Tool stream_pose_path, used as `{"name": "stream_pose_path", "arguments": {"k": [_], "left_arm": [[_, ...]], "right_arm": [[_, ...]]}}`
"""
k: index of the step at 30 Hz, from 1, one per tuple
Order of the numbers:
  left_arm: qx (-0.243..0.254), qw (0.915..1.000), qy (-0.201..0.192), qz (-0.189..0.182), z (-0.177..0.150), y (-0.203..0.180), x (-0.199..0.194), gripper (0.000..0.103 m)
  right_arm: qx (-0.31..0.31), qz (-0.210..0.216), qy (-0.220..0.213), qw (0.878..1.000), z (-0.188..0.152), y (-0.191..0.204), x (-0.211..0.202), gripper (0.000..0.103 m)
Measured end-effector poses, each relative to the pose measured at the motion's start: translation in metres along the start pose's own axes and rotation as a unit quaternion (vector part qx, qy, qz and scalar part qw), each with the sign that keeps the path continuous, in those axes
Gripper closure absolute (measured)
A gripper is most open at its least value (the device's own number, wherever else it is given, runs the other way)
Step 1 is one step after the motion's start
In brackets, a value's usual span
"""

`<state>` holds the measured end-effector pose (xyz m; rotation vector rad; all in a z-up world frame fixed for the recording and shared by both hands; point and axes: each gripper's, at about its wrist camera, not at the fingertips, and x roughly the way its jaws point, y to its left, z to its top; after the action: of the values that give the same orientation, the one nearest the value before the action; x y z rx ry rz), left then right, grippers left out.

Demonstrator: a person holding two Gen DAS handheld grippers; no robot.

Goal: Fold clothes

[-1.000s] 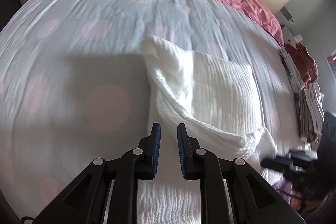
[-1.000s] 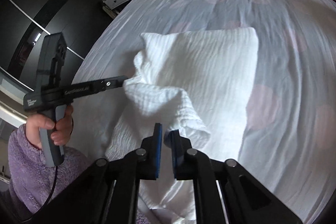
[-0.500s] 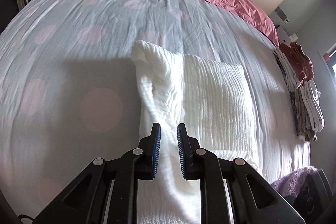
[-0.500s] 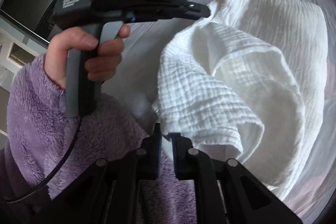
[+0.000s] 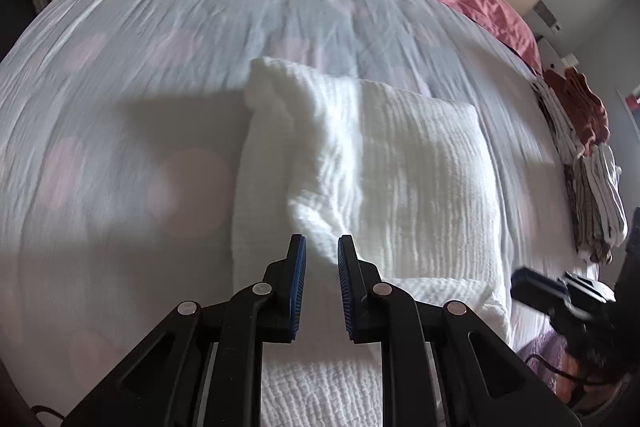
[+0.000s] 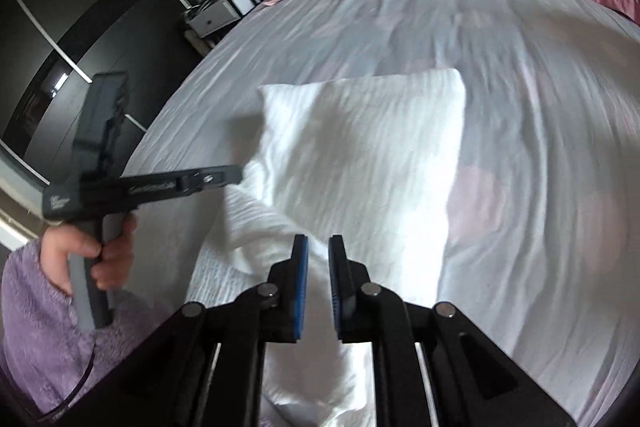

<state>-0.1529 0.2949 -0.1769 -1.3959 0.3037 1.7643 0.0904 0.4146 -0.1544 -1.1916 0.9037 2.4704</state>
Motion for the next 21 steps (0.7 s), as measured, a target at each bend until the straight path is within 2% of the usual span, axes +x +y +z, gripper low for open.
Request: {"name": "stream_pose_path", "arguments": {"k": [2, 6, 8, 9, 10, 14, 16, 21], "left_arm": [[-0.019, 0.9998, 0.002, -0.002, 0.000, 0.007, 0.001, 0.085], [-0.043, 0.9991, -0.001, -0.001, 0.001, 0.018, 0.002, 0.085], [-0.051, 0.9987, -0.009, -0.001, 0.002, 0.021, 0.000, 0.069], [-0.055, 0.9983, -0.017, -0.003, 0.003, 0.023, -0.002, 0.057], [-0.058, 0.9980, -0.025, -0.005, 0.004, 0.024, -0.004, 0.054], [-0.052, 0.9975, -0.047, -0.013, 0.007, 0.023, -0.008, 0.053], [-0.044, 0.9979, -0.047, -0.004, 0.010, 0.021, -0.003, 0.041], [-0.012, 0.9989, -0.039, 0.022, 0.022, 0.015, 0.015, 0.040]], "right_arm": [[0.018, -0.005, 0.014, 1.000, 0.002, -0.007, 0.012, 0.091], [-0.010, 0.044, 0.073, 0.996, -0.018, 0.008, 0.029, 0.091], [-0.035, 0.068, 0.090, 0.993, -0.029, 0.024, 0.032, 0.091], [-0.045, 0.081, 0.099, 0.991, -0.034, 0.032, 0.033, 0.091], [-0.054, 0.090, 0.107, 0.989, -0.037, 0.038, 0.034, 0.091], [-0.084, 0.110, 0.106, 0.985, -0.043, 0.052, 0.021, 0.091], [-0.093, 0.094, 0.082, 0.988, -0.037, 0.049, 0.008, 0.084], [-0.040, 0.009, 0.015, 0.999, 0.010, 0.002, -0.002, 0.037]]}}
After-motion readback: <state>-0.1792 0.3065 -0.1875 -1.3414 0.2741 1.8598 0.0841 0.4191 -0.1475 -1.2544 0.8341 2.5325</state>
